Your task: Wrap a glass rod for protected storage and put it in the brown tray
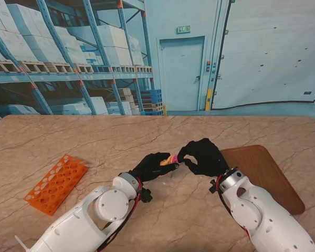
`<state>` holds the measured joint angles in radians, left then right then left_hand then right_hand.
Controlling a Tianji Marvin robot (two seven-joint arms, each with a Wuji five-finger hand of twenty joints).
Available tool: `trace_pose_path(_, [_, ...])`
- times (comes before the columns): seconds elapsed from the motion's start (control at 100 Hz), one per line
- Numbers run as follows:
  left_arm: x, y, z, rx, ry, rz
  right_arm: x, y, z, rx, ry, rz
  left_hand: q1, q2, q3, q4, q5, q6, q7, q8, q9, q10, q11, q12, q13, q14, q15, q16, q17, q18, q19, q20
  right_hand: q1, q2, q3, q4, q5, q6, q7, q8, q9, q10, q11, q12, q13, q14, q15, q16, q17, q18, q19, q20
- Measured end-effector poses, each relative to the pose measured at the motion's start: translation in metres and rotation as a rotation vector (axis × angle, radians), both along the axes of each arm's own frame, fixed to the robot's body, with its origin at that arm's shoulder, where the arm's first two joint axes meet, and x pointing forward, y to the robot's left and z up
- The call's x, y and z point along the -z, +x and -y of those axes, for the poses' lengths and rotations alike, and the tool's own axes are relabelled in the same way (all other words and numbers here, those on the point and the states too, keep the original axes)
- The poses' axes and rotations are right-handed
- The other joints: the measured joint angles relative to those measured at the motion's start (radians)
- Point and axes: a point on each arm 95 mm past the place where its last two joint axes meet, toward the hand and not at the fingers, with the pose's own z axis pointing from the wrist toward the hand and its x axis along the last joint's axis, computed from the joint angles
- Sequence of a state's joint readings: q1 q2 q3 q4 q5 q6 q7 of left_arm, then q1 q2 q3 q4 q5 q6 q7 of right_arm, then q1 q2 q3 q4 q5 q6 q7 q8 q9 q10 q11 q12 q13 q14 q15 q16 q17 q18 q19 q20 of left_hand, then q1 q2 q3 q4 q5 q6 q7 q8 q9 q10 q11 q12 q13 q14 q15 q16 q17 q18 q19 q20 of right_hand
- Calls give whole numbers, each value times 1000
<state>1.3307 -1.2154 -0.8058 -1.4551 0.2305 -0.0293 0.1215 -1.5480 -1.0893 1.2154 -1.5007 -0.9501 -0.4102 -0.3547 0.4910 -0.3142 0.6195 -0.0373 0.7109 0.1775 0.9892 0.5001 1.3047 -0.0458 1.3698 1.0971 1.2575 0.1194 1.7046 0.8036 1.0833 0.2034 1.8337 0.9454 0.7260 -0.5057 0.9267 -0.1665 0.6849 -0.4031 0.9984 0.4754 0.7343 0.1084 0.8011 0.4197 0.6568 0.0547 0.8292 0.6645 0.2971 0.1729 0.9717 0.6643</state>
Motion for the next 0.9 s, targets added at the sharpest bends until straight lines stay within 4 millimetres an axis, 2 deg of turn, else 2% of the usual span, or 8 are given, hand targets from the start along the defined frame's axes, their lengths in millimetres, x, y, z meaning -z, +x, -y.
trace_pose_path(0.08, [0,0,0,1,0,3,0,1,-1,-2,-1,-2,-49,-1,-47,4,0,0,-7,2,0,0,0,0,0,0,0,0,0,0,0,0,0,0,0,0,0,-2,0,0,0,0,0,0,0,0,0,0,0,0,0,0])
trace_pose_path(0.17, [0,0,-1,1,0,4,1,1,-1,-3,-1,-2,-60,20,-100,4,21,0,-11,14,0,0,0,0,0,0,0,0,0,0,0,0,0,0,0,0,0,-3,0,0,0,0,0,0,0,0,0,0,0,0,0,0])
trace_pose_path(0.34, [0,1,-1,-6,-6,4,0,1,-2,-2,-1,4,-60,171,-151,5,76,0,-18,26,0,1,0,0,0,1,0,0,0,1,0,0,0,0,0,0,0,-7,-1,0,0,0,0,-1,0,0,0,0,0,0,0,0])
trace_pose_path(0.41, [0,1,-1,-11,-9,6,1,0,-1,-1,-1,6,-24,222,-164,5,98,0,-19,26,0,3,0,0,0,6,0,0,0,6,0,0,0,0,0,0,0,-7,-3,-1,0,0,0,-1,0,0,0,0,0,0,0,0])
trace_pose_path(0.49, [0,1,-1,-14,-8,11,0,0,-1,0,0,10,19,224,-187,-2,111,0,-19,26,1,5,0,0,0,9,0,0,0,9,0,0,0,0,0,0,8,-7,-11,-2,0,0,0,-1,0,0,0,0,0,0,0,0])
trace_pose_path(0.73, [-1,1,0,-15,0,23,1,-2,0,15,11,17,62,223,-185,-4,148,-3,-19,26,10,7,1,0,0,14,0,0,0,15,0,1,0,0,0,0,9,-8,-11,-2,0,0,0,-1,0,0,0,0,0,0,0,0])
trace_pose_path(0.9, [-2,1,0,-17,1,30,2,-5,3,36,26,21,56,221,-140,-4,159,-3,-8,26,10,13,12,-11,0,18,0,0,0,20,0,7,0,-2,10,0,9,-8,-10,-4,0,0,0,-1,0,0,0,0,0,0,0,0])
